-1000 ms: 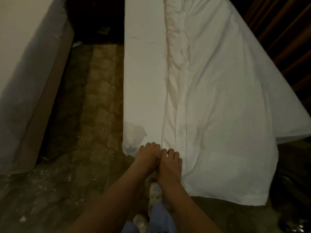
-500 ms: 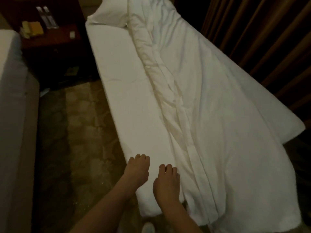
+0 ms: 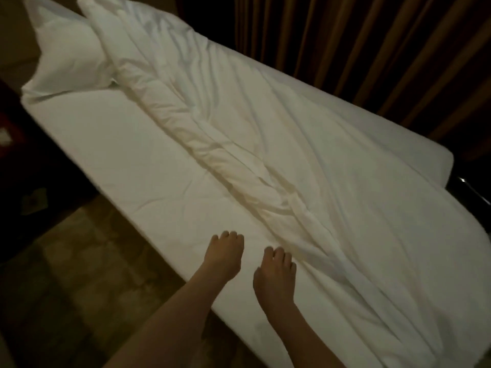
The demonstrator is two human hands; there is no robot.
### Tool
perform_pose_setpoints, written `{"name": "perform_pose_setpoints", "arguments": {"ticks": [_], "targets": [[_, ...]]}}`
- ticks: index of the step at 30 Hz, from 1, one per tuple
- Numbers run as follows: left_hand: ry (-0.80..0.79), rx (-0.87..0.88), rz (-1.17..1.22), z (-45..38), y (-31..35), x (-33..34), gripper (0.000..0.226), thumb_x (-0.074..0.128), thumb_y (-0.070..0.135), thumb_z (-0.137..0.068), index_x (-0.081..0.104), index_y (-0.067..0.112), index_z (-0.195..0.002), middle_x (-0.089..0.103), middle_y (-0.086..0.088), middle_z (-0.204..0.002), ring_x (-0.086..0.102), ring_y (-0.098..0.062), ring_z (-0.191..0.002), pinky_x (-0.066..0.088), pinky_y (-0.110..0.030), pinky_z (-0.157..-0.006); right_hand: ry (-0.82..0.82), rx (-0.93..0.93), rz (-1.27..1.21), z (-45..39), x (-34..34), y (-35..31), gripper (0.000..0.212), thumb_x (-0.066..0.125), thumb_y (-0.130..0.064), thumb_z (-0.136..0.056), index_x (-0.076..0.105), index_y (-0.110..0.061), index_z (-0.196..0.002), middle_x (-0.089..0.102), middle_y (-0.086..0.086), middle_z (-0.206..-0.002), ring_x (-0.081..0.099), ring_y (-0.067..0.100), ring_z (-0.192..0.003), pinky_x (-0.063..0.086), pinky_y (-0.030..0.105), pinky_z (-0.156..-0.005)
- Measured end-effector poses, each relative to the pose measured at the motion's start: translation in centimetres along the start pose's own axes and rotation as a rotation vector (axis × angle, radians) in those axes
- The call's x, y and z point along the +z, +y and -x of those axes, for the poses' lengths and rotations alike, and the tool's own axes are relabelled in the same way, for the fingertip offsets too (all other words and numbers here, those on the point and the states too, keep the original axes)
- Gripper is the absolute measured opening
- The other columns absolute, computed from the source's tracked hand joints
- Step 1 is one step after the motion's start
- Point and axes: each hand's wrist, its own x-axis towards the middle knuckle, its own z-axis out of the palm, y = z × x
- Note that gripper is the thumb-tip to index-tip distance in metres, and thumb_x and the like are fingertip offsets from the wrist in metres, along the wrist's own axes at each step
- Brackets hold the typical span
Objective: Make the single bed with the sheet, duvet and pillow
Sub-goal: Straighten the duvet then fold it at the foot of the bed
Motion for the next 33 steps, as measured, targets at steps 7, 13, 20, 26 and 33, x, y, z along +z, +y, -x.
{"name": "perform_pose_setpoints", "arguments": {"ticks": [7,13,20,26,33], "targets": [[0.123,0.214,-0.137,-11.4,-6.5,-5.8,0.031,0.046,0.010,-0.092,0.046,0.010,-0.123,0.051,-0.005,-0.123,0.046,-0.022,-0.117,0.036,-0.034,-0.097,0.090,0.257,0.036,-10.0,1.0,-3.6,0.049,0.086,-0.011,-0.041,0.068,-0.005,-0.086,0.062,0.012,-0.079,0.060,0.029,-0.068,0.050,0.035,-0.056],[0.256,0.454,-0.220,-24.5,-9.0,-8.2,0.046,0.083,0.014,-0.054,0.065,0.010,-0.097,0.063,-0.004,-0.086,0.061,-0.023,-0.081,0.050,-0.035,-0.068,0.081,0.403,0.009,-21.7,5.5,-5.1,0.070,0.092,-0.024,-0.030,0.070,-0.007,-0.094,0.066,0.014,-0.091,0.066,0.031,-0.077,0.055,0.040,-0.063],[0.165,0.585,-0.253,-35.7,-12.7,-5.7,0.090,0.090,0.009,-0.016,0.072,0.005,-0.105,0.069,-0.016,-0.099,0.068,-0.035,-0.085,0.055,-0.046,-0.062,0.049,0.476,0.089,-32.0,10.3,-5.6,0.076,0.088,-0.022,-0.043,0.060,-0.008,-0.112,0.067,0.020,-0.106,0.067,0.037,-0.092,0.054,0.051,-0.076],[0.349,0.768,-0.284,-45.0,-15.4,-2.2,0.097,0.069,0.013,-0.057,0.025,0.009,-0.144,0.044,-0.024,-0.129,0.052,-0.042,-0.109,0.046,-0.060,-0.080,0.064,0.554,0.383,-36.5,15.5,-2.0,0.048,0.067,-0.009,-0.064,0.065,-0.005,-0.112,0.057,0.030,-0.113,0.056,0.046,-0.096,0.034,0.057,-0.089],[0.311,0.962,-0.254,-49.9,-15.2,-2.5,0.146,0.088,0.049,-0.032,0.012,0.008,-0.150,0.059,-0.023,-0.117,0.061,-0.041,-0.104,0.051,-0.056,-0.074,0.098,0.558,0.375,-43.2,14.9,-3.4,0.038,0.079,-0.008,-0.048,0.062,-0.013,-0.081,0.059,0.008,-0.070,0.058,0.028,-0.061,0.050,0.038,-0.057]]}}
